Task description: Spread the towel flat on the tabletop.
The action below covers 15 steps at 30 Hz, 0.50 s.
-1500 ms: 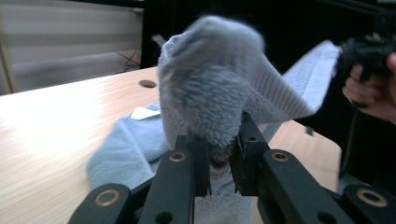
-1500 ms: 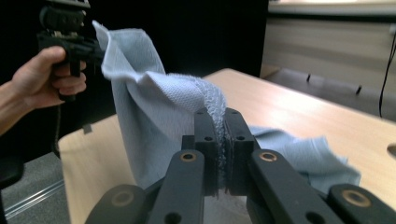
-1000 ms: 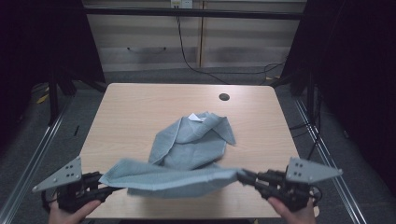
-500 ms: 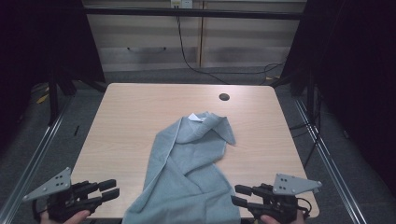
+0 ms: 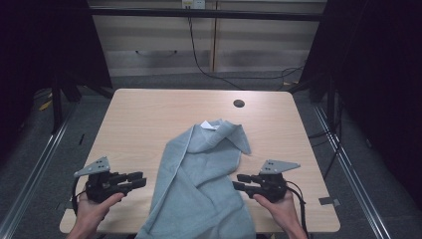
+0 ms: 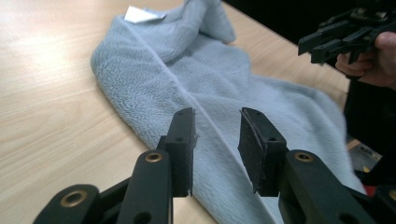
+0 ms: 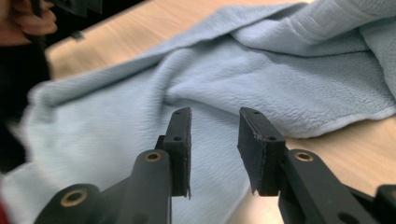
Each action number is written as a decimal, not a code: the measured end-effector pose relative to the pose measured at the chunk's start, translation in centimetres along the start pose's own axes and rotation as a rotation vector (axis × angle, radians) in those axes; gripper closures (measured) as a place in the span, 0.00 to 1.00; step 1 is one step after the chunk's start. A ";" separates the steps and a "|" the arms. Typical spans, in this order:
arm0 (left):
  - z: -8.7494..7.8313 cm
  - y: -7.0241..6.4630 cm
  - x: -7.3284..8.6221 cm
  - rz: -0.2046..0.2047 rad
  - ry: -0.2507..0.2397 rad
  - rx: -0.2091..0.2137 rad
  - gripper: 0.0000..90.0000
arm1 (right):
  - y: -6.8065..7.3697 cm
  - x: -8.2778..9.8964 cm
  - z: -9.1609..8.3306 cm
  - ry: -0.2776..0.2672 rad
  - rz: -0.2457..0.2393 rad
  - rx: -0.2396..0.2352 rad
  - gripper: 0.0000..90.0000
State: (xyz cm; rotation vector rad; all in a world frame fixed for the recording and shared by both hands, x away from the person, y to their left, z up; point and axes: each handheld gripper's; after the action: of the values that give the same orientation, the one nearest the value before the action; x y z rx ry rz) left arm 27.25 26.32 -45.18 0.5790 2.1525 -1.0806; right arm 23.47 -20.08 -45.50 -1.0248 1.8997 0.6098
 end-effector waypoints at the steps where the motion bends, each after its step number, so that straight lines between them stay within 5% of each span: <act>1: 0.7 0.3 -0.2 -0.005 0.003 -0.009 0.73 | -0.3 -0.1 0.7 0.020 -0.013 0.010 0.70; 6: 5.0 1.4 -1.5 -0.028 0.064 -0.065 0.61 | -2.5 -0.3 4.3 0.122 -0.014 0.067 0.61; 9: 8.6 1.2 -2.4 -0.001 0.126 -0.114 0.51 | -4.4 -0.6 6.8 0.162 -0.005 0.127 0.57; 15: 11.2 1.2 -2.0 0.031 0.189 -0.172 0.51 | -4.1 -0.3 9.5 0.248 -0.034 0.117 0.61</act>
State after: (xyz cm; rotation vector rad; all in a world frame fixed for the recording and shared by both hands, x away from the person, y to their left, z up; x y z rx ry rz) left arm 33.35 17.55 -49.39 0.6539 2.3620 -0.8421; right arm 31.41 -15.25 -50.06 -1.0949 2.1015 0.3595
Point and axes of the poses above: each handheld gripper's, and its own axes: z roughly forward along the jaws, x roughly out of its underside, y roughly to its left, and after that the axes turned 15 degrees about -z, right-handed
